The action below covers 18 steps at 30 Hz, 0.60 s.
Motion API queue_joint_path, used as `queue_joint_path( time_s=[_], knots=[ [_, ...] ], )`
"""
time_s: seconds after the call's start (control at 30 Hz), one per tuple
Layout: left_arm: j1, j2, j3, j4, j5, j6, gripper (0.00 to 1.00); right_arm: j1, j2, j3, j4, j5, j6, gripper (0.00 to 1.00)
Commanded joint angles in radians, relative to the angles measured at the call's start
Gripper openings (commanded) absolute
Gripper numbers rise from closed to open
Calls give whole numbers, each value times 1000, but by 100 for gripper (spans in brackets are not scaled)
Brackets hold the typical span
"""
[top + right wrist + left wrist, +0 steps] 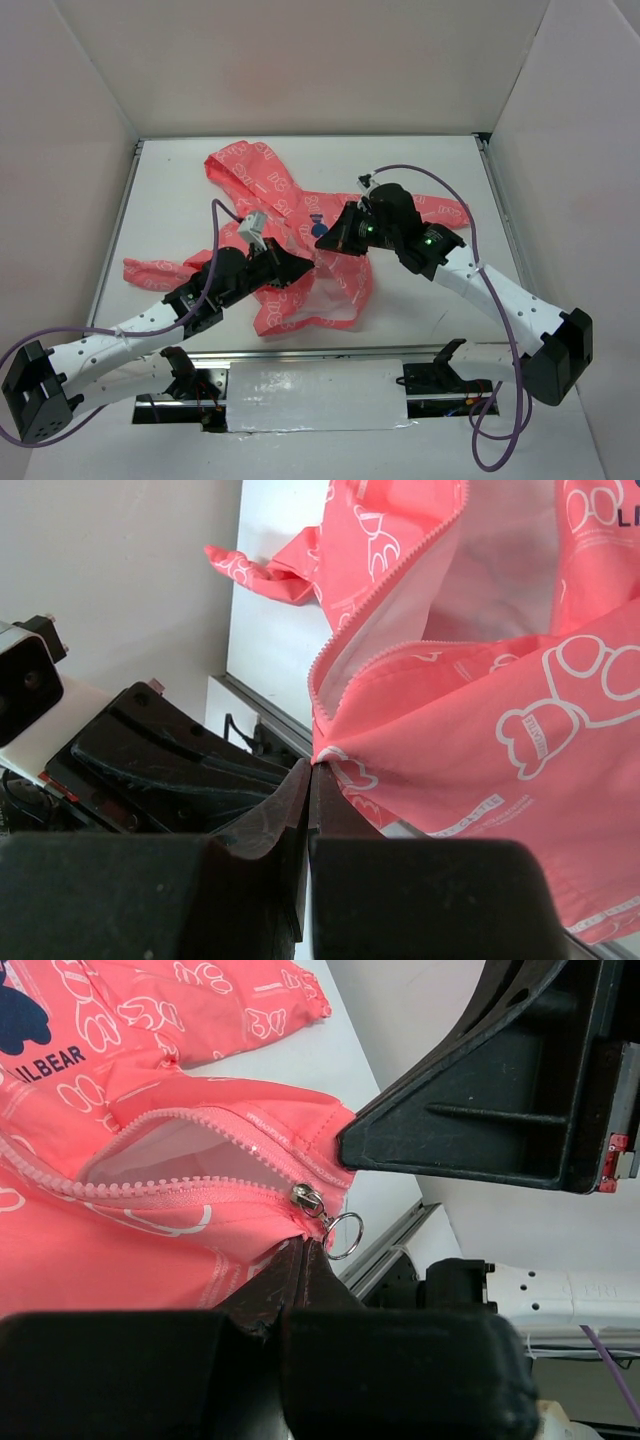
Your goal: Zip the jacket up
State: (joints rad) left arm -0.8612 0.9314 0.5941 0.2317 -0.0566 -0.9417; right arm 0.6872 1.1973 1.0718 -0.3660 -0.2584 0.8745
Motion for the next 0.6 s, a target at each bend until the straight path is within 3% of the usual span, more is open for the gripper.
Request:
queue_joint_path(
  time_s=[0.0, 0.03, 0.07, 0.17, 0.33, 0.43, 0.5, 0.53, 0.57],
  knots=[
    [-32, -28, 19, 57, 150, -3, 0, -23, -11, 2, 39, 97, 0, 0],
    [-32, -31, 18, 52, 152, -5, 0, -21, -16, 7, 27, 97, -2, 7],
    [-32, -34, 18, 46, 155, -6, 0, -21, -22, 10, 1, 87, -6, 32],
    [-32, -39, 18, 28, 166, -14, 0, -23, -68, 7, -60, 64, -35, 54],
    [-32, -31, 18, 15, 199, -28, 0, -23, -149, 13, -204, 59, -107, 68],
    [-32, -22, 24, 11, 222, -35, 0, -23, -220, 17, -303, 91, -160, 67],
    [-32, -14, 35, 5, 238, -39, 0, -25, -286, 23, -359, 134, -230, 59],
    [-32, -5, 42, -2, 239, -36, 0, -20, -301, 37, -382, 133, -255, 48],
    [-33, -2, 49, -17, 245, -32, 0, -20, -317, 43, -422, 121, -290, 23]
  ],
)
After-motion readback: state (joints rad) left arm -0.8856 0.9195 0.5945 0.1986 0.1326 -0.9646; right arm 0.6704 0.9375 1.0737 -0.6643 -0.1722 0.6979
